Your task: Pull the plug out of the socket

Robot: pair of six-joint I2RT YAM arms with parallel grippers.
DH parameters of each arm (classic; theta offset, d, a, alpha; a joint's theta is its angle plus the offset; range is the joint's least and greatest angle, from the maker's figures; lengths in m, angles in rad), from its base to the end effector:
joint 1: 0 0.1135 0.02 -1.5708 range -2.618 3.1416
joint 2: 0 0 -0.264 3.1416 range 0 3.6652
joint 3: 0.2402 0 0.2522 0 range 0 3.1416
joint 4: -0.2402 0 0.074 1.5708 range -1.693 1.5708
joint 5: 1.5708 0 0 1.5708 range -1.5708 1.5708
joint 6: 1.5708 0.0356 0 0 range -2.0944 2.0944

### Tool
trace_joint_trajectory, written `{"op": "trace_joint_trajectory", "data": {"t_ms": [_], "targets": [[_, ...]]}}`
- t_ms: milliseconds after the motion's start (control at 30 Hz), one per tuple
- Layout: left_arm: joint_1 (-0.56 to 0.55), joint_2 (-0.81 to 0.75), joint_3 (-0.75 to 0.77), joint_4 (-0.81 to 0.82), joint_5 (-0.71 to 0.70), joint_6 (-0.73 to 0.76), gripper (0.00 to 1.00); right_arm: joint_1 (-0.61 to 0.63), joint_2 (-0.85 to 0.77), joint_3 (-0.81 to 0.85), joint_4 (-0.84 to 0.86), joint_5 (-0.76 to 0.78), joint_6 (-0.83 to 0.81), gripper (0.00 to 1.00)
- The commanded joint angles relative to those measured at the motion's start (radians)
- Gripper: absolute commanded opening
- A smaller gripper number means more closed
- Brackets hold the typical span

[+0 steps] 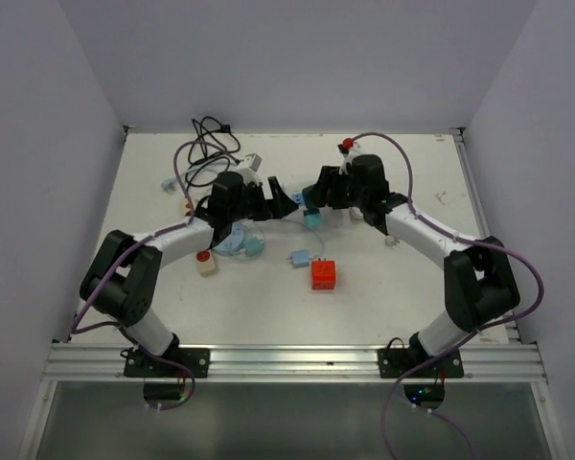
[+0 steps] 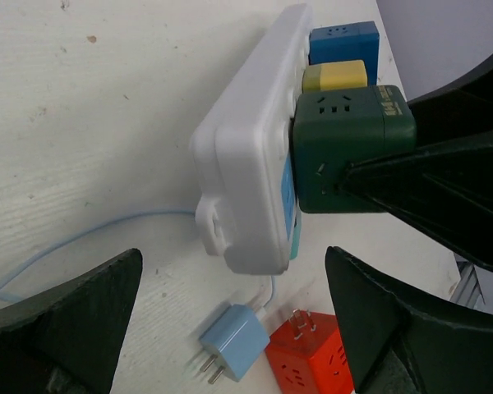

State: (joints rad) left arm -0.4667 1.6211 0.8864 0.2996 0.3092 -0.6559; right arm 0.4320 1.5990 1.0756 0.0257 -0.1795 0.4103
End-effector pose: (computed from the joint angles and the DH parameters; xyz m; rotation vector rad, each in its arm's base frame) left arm 0.3105 -0.1686 0.2120 0.0096 2.1368 -1.0026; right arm 0.3292 0.1588 0.2549 -0.1373 2.1314 0.6937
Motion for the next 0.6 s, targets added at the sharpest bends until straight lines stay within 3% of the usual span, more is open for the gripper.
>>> {"op": "trace_joint_trajectory", "data": {"t_ms": [0, 133, 233, 367, 533, 567], "targets": [[-0.006, 0.037, 0.081, 0.118, 0.03, -0.025, 0.96, 0.007, -0.094, 0.0, 0.183, -0.078, 0.07, 0.0], [-0.01, 0.066, 0.105, 0.13, 0.024, -0.024, 0.93, 0.005, -0.103, -0.016, 0.203, -0.097, 0.085, 0.0], [-0.009, 0.086, 0.112, 0.142, 0.031, -0.025, 0.77, 0.005, -0.108, -0.026, 0.215, -0.107, 0.096, 0.0], [-0.016, 0.102, 0.108, 0.17, 0.056, -0.036, 0.47, 0.007, -0.123, -0.042, 0.233, -0.097, 0.107, 0.0], [-0.024, 0.1, 0.079, 0.168, 0.064, -0.051, 0.38, 0.007, -0.136, -0.052, 0.253, -0.048, 0.114, 0.0], [-0.024, 0.095, 0.071, 0.168, 0.059, -0.051, 0.33, 0.005, -0.145, -0.055, 0.26, -0.031, 0.117, 0.0]]}}
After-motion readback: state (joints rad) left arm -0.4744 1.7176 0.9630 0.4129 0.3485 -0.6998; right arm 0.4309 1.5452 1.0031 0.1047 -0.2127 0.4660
